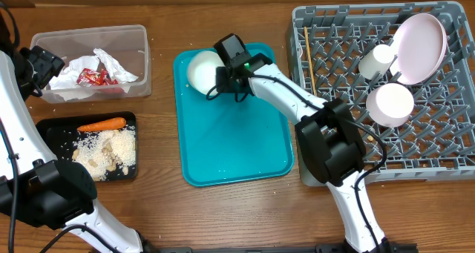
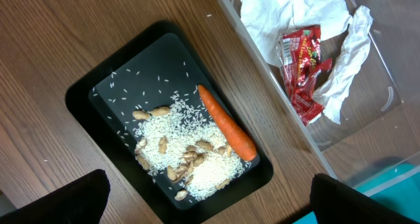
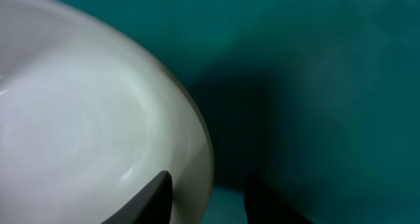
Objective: Sort waste into correct bins and load items into the dishwasher rack
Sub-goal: 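Reach the right gripper back to the white bowl on the tray, then grasp the white bowl rim with the right gripper and lift it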
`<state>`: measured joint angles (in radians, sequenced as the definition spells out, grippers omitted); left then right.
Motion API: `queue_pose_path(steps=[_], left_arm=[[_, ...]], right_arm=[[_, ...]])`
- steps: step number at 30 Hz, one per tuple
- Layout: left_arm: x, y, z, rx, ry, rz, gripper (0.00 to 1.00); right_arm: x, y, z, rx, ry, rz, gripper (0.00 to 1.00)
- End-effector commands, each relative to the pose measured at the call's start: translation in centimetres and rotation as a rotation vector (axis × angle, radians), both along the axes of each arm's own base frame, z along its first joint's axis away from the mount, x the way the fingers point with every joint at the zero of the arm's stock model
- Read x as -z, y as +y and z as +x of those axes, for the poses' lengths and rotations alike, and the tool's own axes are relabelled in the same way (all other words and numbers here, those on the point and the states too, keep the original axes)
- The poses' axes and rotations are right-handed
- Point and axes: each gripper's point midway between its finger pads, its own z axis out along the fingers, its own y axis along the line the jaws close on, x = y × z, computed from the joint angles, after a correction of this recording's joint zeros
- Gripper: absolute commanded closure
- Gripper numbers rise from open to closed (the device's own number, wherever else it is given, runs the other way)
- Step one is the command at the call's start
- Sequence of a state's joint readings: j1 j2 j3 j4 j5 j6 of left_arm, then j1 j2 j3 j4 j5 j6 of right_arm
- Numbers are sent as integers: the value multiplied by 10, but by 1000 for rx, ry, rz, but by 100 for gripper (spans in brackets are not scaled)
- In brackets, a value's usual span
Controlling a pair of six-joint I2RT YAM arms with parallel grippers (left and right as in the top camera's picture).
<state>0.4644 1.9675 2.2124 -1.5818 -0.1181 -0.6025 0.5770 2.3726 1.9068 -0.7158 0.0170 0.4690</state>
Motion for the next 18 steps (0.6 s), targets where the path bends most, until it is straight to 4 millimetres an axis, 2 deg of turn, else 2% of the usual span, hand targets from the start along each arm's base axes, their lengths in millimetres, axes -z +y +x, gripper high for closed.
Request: queue_pose_path(steps=[1,4,8,10,14,16,18], left_arm=[[1,0,1,11,12,14,0],[1,0,1,11,12,14,0],[1,0,1,11,12,14,0],[1,0,1,11,12,14,0],[1,0,1,11,12,14,0],[1,0,1,11,12,14,0],[1,0,1,11,12,14,0]], right_arm=[[-1,-29,11,56,6,-55,64],[-14,-54,3,86,55,-86,63],[-51,-80,-4,120,52,-121,62],[-73,-85,-9,90,34,-126,59],[-113,-88,-19,57,-9,-113,52],[-127,-81,-23,33,-29,-82,48],[-135,-61,-28,-69,-41,-26,48]])
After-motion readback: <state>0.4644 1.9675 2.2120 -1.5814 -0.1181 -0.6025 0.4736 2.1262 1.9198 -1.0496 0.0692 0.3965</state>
